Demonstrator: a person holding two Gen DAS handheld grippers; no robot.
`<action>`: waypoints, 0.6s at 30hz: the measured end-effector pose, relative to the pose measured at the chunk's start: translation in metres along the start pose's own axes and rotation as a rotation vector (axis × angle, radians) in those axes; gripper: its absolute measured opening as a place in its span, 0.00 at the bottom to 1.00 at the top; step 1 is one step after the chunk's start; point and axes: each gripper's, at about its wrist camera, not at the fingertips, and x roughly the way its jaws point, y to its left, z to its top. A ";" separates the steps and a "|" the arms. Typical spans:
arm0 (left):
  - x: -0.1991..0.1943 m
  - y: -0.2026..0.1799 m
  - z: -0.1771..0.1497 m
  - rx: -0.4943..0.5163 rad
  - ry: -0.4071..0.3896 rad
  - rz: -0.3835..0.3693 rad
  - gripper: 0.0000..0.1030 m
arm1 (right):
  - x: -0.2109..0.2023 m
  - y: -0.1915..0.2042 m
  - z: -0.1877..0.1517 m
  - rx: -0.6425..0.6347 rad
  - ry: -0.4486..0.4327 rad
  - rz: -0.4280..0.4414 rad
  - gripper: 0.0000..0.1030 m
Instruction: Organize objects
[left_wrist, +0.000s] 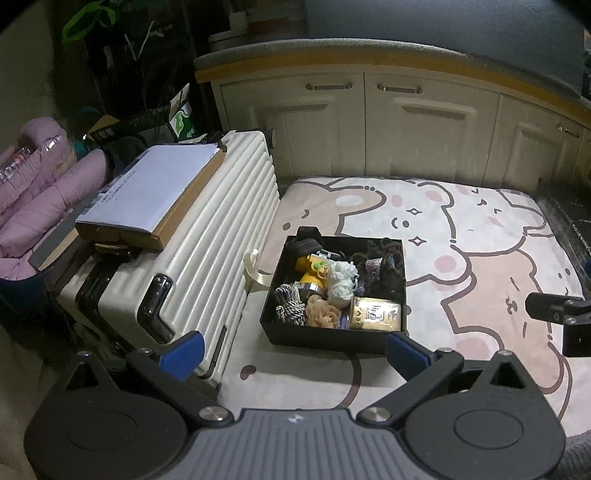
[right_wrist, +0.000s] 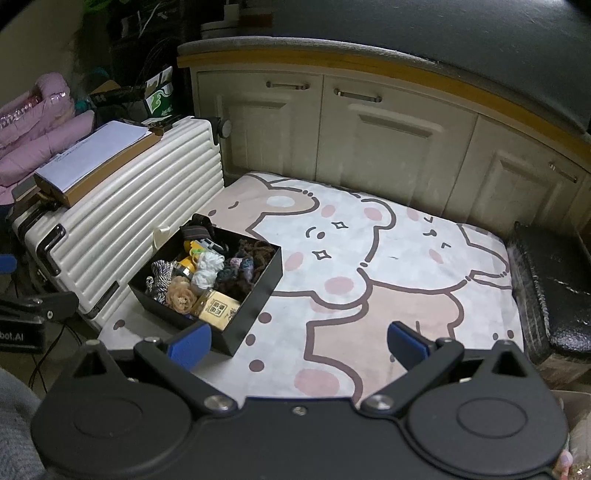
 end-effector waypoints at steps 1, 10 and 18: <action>0.000 0.000 0.000 -0.001 0.003 -0.002 1.00 | 0.000 0.000 0.000 0.001 0.001 0.001 1.00; 0.004 0.004 0.000 -0.021 0.022 -0.018 1.00 | 0.001 0.001 0.001 0.003 0.006 0.000 1.00; 0.006 0.004 0.000 -0.020 0.033 -0.019 1.00 | 0.002 0.000 0.001 0.004 0.006 -0.003 1.00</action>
